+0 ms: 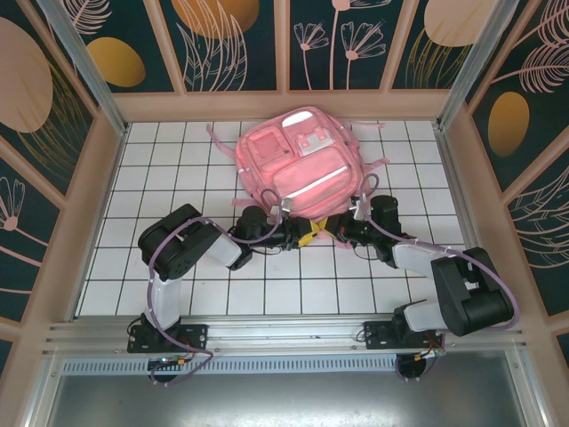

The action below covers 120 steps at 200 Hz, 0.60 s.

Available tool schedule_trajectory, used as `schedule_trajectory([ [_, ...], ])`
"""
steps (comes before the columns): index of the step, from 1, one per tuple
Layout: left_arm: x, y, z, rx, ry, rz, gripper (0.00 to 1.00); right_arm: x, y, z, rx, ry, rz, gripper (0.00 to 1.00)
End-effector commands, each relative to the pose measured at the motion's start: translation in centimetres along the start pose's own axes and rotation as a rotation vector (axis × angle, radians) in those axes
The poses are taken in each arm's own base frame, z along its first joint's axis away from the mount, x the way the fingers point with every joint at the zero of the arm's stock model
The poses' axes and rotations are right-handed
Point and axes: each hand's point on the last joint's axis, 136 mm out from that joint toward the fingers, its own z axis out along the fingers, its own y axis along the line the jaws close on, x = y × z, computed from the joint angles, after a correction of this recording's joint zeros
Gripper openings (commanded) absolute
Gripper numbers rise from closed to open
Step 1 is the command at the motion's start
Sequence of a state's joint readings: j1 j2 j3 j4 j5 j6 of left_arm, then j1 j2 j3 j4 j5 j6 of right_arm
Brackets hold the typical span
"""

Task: Pack the student bag

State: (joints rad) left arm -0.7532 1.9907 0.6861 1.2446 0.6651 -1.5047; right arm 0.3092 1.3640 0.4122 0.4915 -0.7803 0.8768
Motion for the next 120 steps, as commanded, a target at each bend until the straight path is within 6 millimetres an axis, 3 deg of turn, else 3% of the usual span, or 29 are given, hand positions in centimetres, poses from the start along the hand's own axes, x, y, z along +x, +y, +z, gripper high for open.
schedule_trajectory([
  [1,-0.6,-0.8,-0.3,0.043,-0.026,0.022,0.34,0.0,2.1,-0.2,-0.087,0.009,-0.041,0.00],
  [55,-1.2,-0.3,0.3,0.041,-0.029,0.014,0.32,0.2,2.6,-0.4,-0.117,0.011,-0.019,0.00],
  [120,-1.8,-1.7,1.1,0.078,-0.024,0.028,0.27,0.8,3.1,-0.3,-0.158,0.025,0.017,0.00],
])
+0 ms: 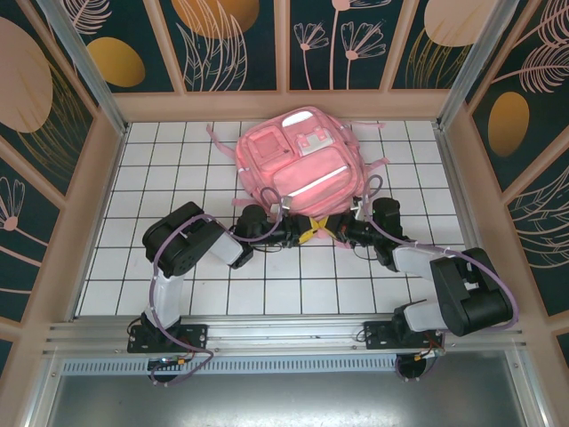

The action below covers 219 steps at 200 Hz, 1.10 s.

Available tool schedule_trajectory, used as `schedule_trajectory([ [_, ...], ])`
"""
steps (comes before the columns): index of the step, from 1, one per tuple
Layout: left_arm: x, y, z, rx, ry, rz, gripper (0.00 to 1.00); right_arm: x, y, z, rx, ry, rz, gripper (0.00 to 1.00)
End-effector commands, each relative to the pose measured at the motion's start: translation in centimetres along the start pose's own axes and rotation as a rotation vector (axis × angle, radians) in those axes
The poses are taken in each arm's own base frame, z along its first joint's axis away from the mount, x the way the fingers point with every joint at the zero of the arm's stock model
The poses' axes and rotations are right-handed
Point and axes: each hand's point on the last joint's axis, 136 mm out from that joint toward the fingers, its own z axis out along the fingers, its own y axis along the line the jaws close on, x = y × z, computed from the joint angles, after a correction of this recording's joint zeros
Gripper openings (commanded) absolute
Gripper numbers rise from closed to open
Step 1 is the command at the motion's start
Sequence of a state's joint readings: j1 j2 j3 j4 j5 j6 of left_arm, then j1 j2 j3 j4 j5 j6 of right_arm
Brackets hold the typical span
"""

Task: Pack the student bag

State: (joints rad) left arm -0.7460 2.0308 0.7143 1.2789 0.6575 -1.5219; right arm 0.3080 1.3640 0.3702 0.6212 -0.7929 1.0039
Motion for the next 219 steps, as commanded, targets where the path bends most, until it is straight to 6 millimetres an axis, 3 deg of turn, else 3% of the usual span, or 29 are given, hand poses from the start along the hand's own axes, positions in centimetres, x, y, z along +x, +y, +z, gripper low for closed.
schedule_trajectory([
  [1,-0.9,-1.7,0.6,0.061,-0.008,0.031,0.27,1.0,2.3,0.0,-0.098,0.052,-0.047,0.00],
  [51,-0.8,-2.6,0.7,0.119,0.003,0.014,0.16,1.7,2.1,0.8,-0.092,0.072,-0.039,0.00],
  [86,-0.8,-2.9,0.4,0.144,-0.007,0.011,0.01,1.8,1.7,1.1,-0.072,0.071,-0.033,0.00],
  [94,-0.8,-3.0,0.4,0.145,-0.009,0.016,0.00,1.7,1.4,1.1,-0.052,0.061,-0.033,0.10],
  [115,-0.8,-2.8,0.2,0.134,-0.013,0.020,0.00,0.8,0.4,0.7,0.048,0.010,-0.048,0.48],
  [134,-0.7,-2.2,0.1,0.111,-0.014,0.025,0.00,-0.4,-0.1,-0.7,0.164,-0.084,-0.081,0.63],
  [179,-0.4,0.0,0.0,-0.061,0.007,0.113,0.00,-3.4,-0.9,-6.0,0.416,-0.341,-0.069,0.62],
  [198,-0.4,0.5,-0.3,-0.153,0.012,0.180,0.00,-4.1,-1.8,-6.5,0.506,-0.354,-0.022,0.61],
  [219,-0.6,0.5,-0.6,-0.221,0.011,0.233,0.00,-4.4,-2.7,-5.7,0.557,-0.316,0.032,0.57],
])
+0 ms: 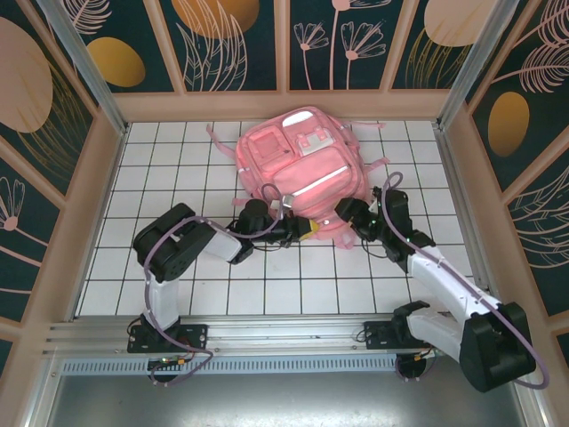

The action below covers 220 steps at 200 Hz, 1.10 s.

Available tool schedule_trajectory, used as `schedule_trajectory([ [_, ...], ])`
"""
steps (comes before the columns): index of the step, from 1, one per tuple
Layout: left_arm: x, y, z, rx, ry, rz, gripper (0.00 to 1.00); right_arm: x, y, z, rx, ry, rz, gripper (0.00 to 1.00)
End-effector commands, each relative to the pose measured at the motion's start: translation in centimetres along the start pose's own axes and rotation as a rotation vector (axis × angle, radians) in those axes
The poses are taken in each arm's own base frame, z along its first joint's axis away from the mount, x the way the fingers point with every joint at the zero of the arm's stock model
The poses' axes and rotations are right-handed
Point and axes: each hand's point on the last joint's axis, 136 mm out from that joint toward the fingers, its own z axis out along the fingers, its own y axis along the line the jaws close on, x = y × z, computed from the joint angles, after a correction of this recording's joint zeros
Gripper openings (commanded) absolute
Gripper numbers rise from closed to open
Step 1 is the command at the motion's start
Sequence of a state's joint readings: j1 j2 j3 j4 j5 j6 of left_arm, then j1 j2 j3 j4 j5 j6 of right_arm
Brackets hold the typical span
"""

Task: Pack the student bag

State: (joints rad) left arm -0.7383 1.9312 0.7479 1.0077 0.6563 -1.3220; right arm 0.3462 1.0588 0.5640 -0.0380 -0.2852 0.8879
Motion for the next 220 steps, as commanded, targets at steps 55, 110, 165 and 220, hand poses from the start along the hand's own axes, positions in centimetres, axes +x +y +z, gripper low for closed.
schedule_trajectory([
  [55,-0.1,1.1,-0.2,-0.144,0.019,0.129,0.00,0.2,-2.9,3.2,0.174,0.087,0.097,0.49],
  [110,0.1,2.0,-0.3,-0.312,0.048,0.288,0.00,0.2,-2.3,4.4,0.152,0.117,0.155,0.49],
  [165,-1.2,2.1,-1.1,-0.411,0.010,0.352,0.00,-0.9,-3.7,4.3,0.221,0.072,0.162,0.02],
  [220,-1.7,3.0,-2.8,-0.507,-0.026,0.394,0.00,-3.0,-5.1,3.2,0.247,0.013,0.186,0.00],
])
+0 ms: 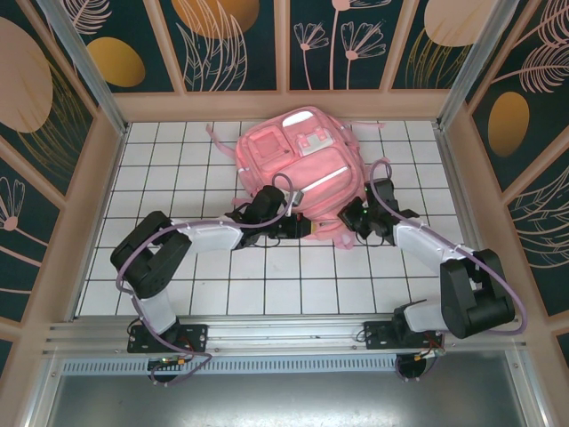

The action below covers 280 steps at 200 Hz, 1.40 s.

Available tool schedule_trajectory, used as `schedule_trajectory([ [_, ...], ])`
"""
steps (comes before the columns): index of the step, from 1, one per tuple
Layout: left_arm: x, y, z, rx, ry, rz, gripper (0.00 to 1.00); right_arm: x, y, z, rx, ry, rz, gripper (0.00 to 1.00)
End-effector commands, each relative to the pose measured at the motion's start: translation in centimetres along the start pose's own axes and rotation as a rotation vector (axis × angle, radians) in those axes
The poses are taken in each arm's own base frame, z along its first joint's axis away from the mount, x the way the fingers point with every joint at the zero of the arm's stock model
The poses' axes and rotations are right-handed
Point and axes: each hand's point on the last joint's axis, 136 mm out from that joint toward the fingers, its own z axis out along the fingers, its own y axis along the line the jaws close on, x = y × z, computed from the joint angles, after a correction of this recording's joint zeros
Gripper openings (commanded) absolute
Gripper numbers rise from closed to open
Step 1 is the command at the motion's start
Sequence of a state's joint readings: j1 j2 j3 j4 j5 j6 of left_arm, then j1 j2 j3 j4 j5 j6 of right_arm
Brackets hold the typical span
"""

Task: Pack the student bag

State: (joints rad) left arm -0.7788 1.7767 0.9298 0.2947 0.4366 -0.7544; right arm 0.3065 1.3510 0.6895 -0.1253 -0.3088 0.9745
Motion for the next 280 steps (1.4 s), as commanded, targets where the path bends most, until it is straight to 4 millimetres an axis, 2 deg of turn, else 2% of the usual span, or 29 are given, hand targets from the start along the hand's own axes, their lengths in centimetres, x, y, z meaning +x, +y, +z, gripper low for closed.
schedule_trajectory([
  [1,0.0,2.5,-1.3,-0.134,-0.016,0.009,0.00,-3.0,-0.6,-1.2,0.034,-0.106,0.013,0.00],
  [33,0.6,3.8,-1.8,-0.190,-0.022,0.011,0.00,-3.6,-0.9,-1.6,0.042,-0.122,0.017,0.00],
  [39,0.1,3.1,-2.4,-0.183,-0.040,0.022,0.00,-3.7,-1.0,-1.6,0.045,-0.126,0.018,0.00],
  [78,1.0,4.7,-3.1,-0.253,-0.027,-0.001,0.00,-4.8,-1.5,-2.7,0.061,-0.171,0.034,0.00],
  [115,1.8,7.1,-4.7,-0.387,-0.035,-0.012,0.00,-5.6,-0.8,-3.9,0.049,-0.207,0.040,0.00],
  [158,2.2,8.7,-6.0,-0.482,-0.050,-0.028,0.00,-6.3,0.0,-5.0,0.035,-0.236,0.075,0.00],
  [196,1.3,11.0,-8.1,-0.642,-0.138,-0.021,0.00,-6.6,1.2,-6.2,-0.020,-0.242,0.116,0.00],
  [225,0.0,11.8,-9.1,-0.716,-0.207,-0.019,0.00,-6.8,2.3,-7.2,-0.055,-0.244,0.112,0.00],
  [280,-3.2,13.9,-10.3,-0.775,-0.306,-0.087,0.00,-6.6,2.1,-7.4,-0.078,-0.224,0.106,0.00],
])
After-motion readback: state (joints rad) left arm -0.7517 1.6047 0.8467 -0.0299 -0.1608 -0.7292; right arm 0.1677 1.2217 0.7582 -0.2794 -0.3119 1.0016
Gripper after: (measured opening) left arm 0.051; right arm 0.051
